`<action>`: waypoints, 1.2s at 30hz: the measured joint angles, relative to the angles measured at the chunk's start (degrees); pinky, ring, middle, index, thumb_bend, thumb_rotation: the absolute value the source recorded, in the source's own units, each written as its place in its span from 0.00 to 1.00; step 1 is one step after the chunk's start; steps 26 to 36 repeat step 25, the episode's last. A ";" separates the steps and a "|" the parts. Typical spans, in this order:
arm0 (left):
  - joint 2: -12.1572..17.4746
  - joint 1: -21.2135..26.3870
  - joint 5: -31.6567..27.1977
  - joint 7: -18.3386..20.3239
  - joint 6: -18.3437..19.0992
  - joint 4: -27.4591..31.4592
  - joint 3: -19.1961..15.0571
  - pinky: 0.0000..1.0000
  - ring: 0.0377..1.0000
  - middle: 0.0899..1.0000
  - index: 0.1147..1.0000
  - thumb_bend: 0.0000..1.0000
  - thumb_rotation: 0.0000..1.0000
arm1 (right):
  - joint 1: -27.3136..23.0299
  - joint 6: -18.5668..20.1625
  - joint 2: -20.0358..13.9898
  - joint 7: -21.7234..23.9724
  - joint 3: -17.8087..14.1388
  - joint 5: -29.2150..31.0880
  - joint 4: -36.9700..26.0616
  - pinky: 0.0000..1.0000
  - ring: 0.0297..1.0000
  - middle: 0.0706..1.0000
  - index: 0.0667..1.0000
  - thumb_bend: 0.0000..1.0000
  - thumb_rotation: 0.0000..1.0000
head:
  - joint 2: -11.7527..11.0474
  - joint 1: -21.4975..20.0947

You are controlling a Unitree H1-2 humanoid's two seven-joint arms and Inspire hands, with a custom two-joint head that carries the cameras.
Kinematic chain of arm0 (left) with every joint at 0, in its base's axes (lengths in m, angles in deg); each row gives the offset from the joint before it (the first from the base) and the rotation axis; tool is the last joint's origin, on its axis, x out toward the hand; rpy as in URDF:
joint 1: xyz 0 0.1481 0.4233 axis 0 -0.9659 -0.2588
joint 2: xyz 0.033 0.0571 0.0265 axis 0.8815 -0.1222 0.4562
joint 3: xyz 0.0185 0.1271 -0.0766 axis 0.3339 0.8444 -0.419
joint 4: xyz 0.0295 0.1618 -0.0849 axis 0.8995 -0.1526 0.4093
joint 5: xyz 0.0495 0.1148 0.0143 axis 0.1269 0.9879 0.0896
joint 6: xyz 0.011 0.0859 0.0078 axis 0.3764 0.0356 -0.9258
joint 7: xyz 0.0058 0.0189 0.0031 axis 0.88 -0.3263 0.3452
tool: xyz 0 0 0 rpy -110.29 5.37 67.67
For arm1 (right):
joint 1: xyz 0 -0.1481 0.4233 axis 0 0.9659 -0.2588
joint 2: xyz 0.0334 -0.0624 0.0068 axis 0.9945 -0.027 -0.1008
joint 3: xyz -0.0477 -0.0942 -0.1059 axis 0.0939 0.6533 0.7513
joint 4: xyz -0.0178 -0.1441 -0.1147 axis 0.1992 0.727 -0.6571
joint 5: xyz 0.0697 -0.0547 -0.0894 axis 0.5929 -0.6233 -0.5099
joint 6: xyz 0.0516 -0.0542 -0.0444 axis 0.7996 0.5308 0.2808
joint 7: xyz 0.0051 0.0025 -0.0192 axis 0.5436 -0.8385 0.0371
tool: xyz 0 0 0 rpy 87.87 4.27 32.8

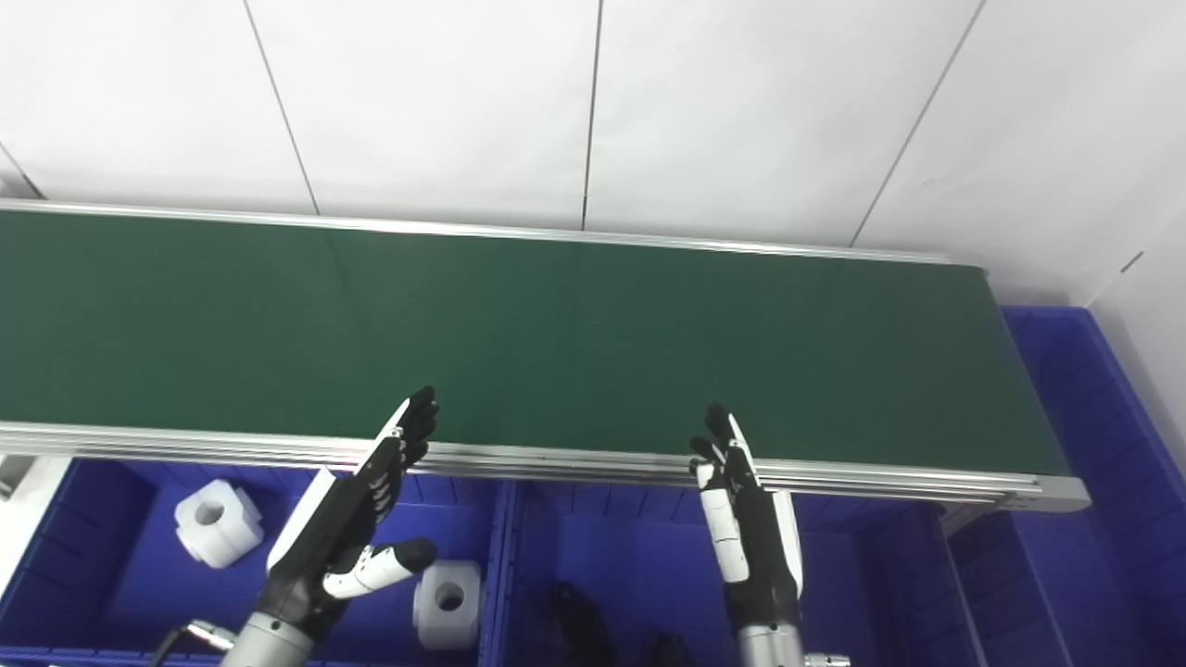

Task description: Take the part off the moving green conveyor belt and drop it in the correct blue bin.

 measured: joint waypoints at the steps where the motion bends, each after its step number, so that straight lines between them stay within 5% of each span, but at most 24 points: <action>1: 0.12 0.37 -0.19 -0.24 0.03 -1.59 -0.72 1.00 1.00 1.00 1.00 0.82 0.71 | -0.10 -0.07 -0.03 -0.39 0.03 -0.12 0.70 0.87 0.92 0.97 0.95 0.71 0.93 | -0.44 -2.64; 7: 2.63 1.19 -2.53 -0.34 -0.19 -6.52 -2.86 1.00 1.00 1.00 1.00 0.86 0.71 | -0.50 -1.70 -0.08 -3.54 0.11 -1.30 3.26 0.88 0.92 0.96 0.94 0.74 0.94 | -1.06 -9.94; 12: 4.17 1.29 -3.76 0.91 -1.41 -8.58 -2.70 1.00 1.00 1.00 1.00 0.84 0.72 | -1.22 -1.79 -0.35 -5.64 0.56 -2.92 4.71 0.93 0.92 0.96 0.93 0.75 0.96 | -0.80 -10.93; 19: 3.51 1.36 -3.97 0.76 -2.64 -8.50 -2.14 1.00 1.00 1.00 1.00 0.85 0.74 | -1.27 -1.79 -0.56 -5.79 0.95 -3.05 4.58 0.93 0.93 0.96 0.93 0.73 0.95 | 0.61 -7.41; 24: 0.77 0.37 -1.82 -1.70 -2.76 -6.39 -2.06 1.00 1.00 1.00 1.00 0.89 0.72 | -0.51 -1.76 -0.68 -4.80 1.18 -1.64 1.80 0.88 0.92 0.96 0.94 0.73 0.95 | 2.63 1.35; 36: -0.29 0.02 -0.81 -2.95 -3.13 -5.83 -2.12 1.00 1.00 1.00 1.00 0.90 0.72 | -0.13 -1.76 -0.68 -4.46 1.26 -1.20 0.59 0.87 0.92 0.96 0.94 0.71 0.95 | 2.63 1.38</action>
